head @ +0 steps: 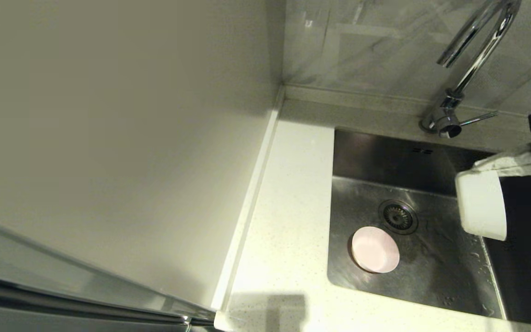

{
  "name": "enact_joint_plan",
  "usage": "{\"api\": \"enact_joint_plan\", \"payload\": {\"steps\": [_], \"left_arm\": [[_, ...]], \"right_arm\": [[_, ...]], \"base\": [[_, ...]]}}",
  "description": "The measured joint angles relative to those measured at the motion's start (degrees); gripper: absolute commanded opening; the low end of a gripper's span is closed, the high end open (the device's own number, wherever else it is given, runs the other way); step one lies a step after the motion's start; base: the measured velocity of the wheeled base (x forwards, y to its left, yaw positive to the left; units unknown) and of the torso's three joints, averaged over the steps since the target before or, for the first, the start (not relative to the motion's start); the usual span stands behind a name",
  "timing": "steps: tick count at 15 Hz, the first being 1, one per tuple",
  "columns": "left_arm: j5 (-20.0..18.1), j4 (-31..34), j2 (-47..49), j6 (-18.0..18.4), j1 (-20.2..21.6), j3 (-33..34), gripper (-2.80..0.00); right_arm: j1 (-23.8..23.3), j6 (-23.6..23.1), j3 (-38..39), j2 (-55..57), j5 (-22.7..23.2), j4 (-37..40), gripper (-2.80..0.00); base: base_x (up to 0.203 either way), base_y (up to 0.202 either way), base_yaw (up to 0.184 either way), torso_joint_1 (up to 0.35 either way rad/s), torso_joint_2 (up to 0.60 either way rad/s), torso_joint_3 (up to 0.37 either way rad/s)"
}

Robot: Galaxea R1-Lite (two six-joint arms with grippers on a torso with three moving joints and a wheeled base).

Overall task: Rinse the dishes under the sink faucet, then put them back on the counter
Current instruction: Put a bowl back to the table from the sink

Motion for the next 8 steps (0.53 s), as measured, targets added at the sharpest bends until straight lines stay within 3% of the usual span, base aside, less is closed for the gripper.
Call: {"api": "enact_joint_plan", "payload": {"steps": [2, 4, 6, 8], "left_arm": [[0.02, 0.0, 0.0, 0.01, -0.02, 0.0, -2.8], [0.02, 0.0, 0.0, 0.01, -0.02, 0.0, -2.8], [0.01, 0.0, 0.0, -0.01, -0.02, 0.0, -2.8], [0.0, 0.02, 0.0, 0.0, 0.0, 0.0, -2.8]], "right_arm": [[-2.87, -14.61, 2.82, -1.59, -15.5, 0.54, -2.8], [-8.13, -28.41, 5.55, -3.61, -27.12, 0.76, -2.8], [-13.23, -38.9, 7.44, -5.28, -33.47, 2.19, -2.8], [-18.29, -44.78, 9.07, -6.47, -35.43, 3.96, -2.8]], "base": [[0.0, 0.0, 0.0, 0.0, 0.0, 0.0], [0.0, 0.0, 0.0, 0.0, 0.0, 0.0], [0.0, 0.0, 0.0, 0.0, 0.0, 0.0], [0.0, 0.0, 0.0, 0.0, 0.0, 0.0]]}}
